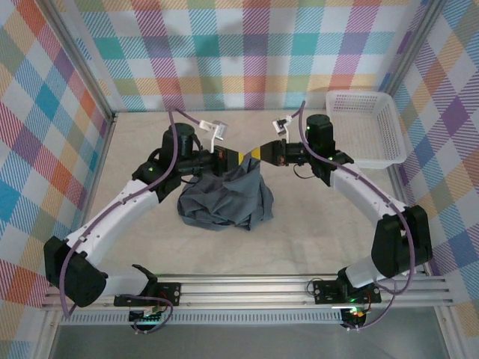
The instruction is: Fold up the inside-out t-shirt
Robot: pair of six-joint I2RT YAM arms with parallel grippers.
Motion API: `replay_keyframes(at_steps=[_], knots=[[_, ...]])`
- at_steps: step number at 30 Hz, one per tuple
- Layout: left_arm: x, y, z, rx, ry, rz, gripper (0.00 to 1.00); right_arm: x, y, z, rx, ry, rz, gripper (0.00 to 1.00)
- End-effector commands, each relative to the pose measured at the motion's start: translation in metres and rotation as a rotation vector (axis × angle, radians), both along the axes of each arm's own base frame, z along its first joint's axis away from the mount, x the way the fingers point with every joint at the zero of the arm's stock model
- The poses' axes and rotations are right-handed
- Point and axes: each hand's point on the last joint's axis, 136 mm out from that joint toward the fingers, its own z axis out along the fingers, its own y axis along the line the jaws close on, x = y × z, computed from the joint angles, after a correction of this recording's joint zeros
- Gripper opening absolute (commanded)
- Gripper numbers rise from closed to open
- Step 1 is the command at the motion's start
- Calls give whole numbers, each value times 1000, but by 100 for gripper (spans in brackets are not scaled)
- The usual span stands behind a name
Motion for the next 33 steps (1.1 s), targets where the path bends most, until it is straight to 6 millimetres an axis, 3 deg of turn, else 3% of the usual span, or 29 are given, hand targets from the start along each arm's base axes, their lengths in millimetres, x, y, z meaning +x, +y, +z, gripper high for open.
replay_keyframes(at_steps=[1, 4, 6, 10, 13, 16, 19, 20, 23, 24, 28, 31, 33], knots=[[-11, 0, 18, -42, 24, -51, 0, 1, -1, 15, 37, -14, 37, 0], [-9, 8, -15, 50, 75, -23, 28, 1, -2, 19, 36, -23, 37, 0], [-7, 9, -28, 53, 90, -34, 39, 0, -2, 20, 35, -21, 39, 0], [-1, 1, -52, 68, 136, -75, 47, -3, -2, 23, 40, -21, 48, 0], [8, -11, -52, 13, 128, -102, 48, -4, -2, 23, 39, -18, 48, 0], [18, -20, -47, -31, 120, -110, 47, -4, -3, 23, 38, -15, 47, 0], [28, -22, -55, -18, 132, -89, 43, -5, -3, 22, 37, -12, 45, 0], [30, -22, -57, -16, 133, -85, 38, -5, -3, 22, 38, -12, 44, 0], [32, -22, -54, -26, 136, -72, 4, -2, -4, 19, 27, -4, 27, 0], [32, -19, -51, -32, 144, -59, 0, 0, -6, 16, 18, 2, 15, 0], [35, 10, -22, -94, 236, 47, 0, 15, -26, -5, -12, 13, -21, 0], [21, 12, 10, -173, 317, -24, 0, 25, -33, -37, -40, 32, 35, 1], [12, 12, 7, -125, 414, -39, 0, 24, -27, -41, -11, 87, 120, 10]])
